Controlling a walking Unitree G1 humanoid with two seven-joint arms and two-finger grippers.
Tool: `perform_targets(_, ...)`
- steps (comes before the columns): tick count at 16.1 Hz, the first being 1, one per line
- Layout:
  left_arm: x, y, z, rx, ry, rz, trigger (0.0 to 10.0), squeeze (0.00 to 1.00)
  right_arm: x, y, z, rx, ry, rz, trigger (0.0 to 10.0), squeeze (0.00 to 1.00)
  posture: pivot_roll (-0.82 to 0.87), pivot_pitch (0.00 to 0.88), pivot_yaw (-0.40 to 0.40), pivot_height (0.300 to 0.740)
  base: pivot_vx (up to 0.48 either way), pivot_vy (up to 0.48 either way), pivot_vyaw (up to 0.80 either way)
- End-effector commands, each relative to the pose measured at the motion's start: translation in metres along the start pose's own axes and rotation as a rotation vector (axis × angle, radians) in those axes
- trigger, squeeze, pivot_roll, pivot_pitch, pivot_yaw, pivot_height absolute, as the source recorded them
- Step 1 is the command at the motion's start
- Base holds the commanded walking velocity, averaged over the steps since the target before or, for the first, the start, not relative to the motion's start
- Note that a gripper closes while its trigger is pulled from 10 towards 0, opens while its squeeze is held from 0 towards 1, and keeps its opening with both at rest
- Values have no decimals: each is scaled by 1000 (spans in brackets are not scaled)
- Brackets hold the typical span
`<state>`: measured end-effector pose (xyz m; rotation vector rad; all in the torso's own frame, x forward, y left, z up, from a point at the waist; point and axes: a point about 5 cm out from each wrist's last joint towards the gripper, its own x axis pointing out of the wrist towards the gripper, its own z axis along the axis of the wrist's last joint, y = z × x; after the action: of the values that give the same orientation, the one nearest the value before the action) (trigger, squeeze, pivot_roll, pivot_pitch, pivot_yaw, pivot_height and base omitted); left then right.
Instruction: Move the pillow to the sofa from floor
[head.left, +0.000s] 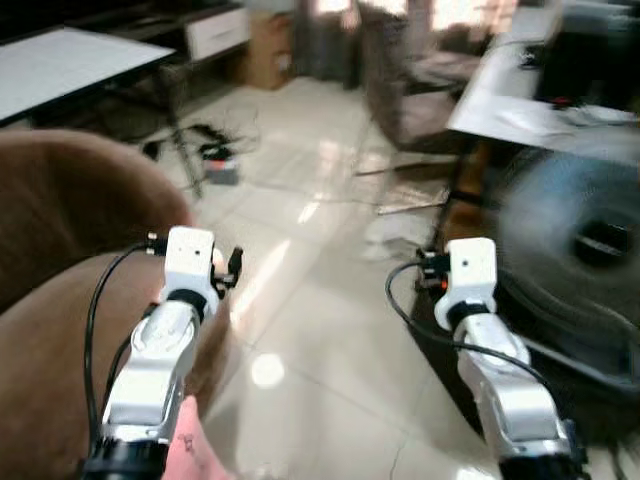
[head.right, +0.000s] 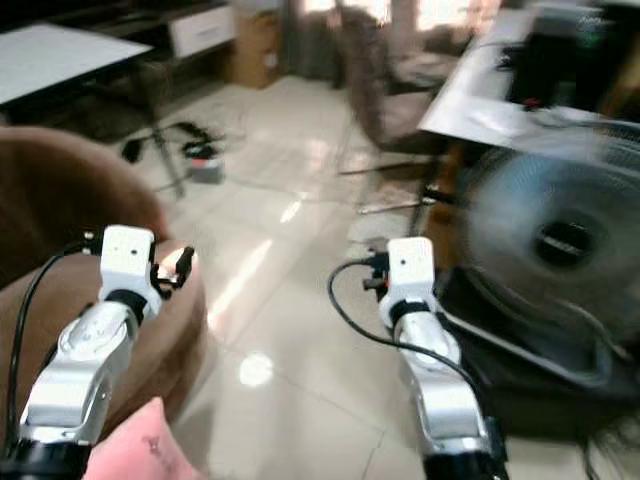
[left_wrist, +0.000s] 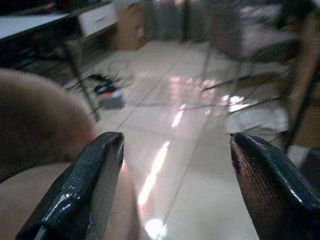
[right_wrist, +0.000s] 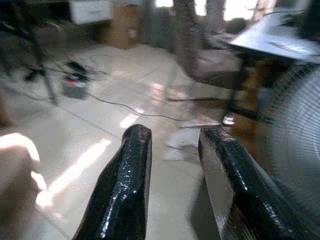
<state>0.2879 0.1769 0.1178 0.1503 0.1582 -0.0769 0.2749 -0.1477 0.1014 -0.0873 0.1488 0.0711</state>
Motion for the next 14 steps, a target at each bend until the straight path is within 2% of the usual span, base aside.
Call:
perform_targets(1, -3, 5, -1, 16, -11, 10, 10000, 0, 0, 10, 7, -10, -33, 54, 10000, 0, -26, 0, 4, 740, 0, 0, 800)
perform_targets(6, -8, 8, -6, -8, -22, 43, 10000, 0, 0, 14, 5, -30, -37, 114, 10000, 0, -27, 0, -4, 740, 0, 0, 800)
perform_targets(7, -8, 6, -5, 6, -31, 36, 10000, 0, 0, 14, 5, -31, -38, 114, 10000, 0, -26, 0, -8, 740, 0, 0, 800)
perform_targets(8, -11, 0, 1, 22, -94, 1, 10000, 0, 2, 13, 5, -36, -44, 115, 10000, 0, -20, 0, -11, 740, 0, 0, 800)
perform_targets(9, -12, 0, -2, 17, -78, 3, 10000, 0, 4, 14, 6, -35, -51, 123, 10000, 0, 3, 0, -11, 740, 0, 0, 800)
perform_targets(12, -9, 16, -8, 21, -38, 91, 10000, 0, 8, 20, 5, -39, -54, 129, 10000, 0, -5, 0, 2, 740, 0, 0, 800)
perform_targets(14, -7, 17, -8, 27, -43, 95, 10000, 0, 7, 22, 7, -36, -59, 130, 10000, 0, -6, 0, 8, 740, 0, -354, 800)
